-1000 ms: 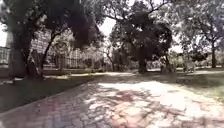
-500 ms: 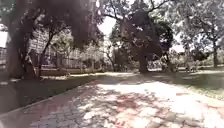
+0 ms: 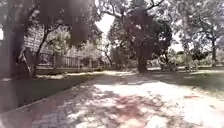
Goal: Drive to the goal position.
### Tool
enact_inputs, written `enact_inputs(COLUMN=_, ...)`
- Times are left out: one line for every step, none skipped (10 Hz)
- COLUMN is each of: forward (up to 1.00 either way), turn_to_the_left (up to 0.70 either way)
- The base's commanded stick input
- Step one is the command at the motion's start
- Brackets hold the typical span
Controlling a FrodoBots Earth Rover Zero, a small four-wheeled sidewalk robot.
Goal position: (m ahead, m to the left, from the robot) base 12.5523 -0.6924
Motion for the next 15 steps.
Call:
enact_inputs(forward=0.7, turn_to_the_left=0.0)
enact_inputs(forward=0.7, turn_to_the_left=0.0)
enact_inputs(forward=0.7, turn_to_the_left=0.0)
enact_inputs(forward=0.7, turn_to_the_left=0.0)
enact_inputs(forward=0.7, turn_to_the_left=0.0)
enact_inputs(forward=0.7, turn_to_the_left=0.0)
enact_inputs(forward=0.7, turn_to_the_left=0.0)
enact_inputs(forward=0.7, turn_to_the_left=0.0)
enact_inputs(forward=0.7, turn_to_the_left=0.0)
enact_inputs(forward=0.7, turn_to_the_left=0.0)
enact_inputs(forward=0.7, turn_to_the_left=0.14)
enact_inputs(forward=0.7, turn_to_the_left=0.1)
enact_inputs(forward=0.7, turn_to_the_left=0.06)
enact_inputs(forward=0.7, turn_to_the_left=0.02)
enact_inputs(forward=0.7, turn_to_the_left=0.0)
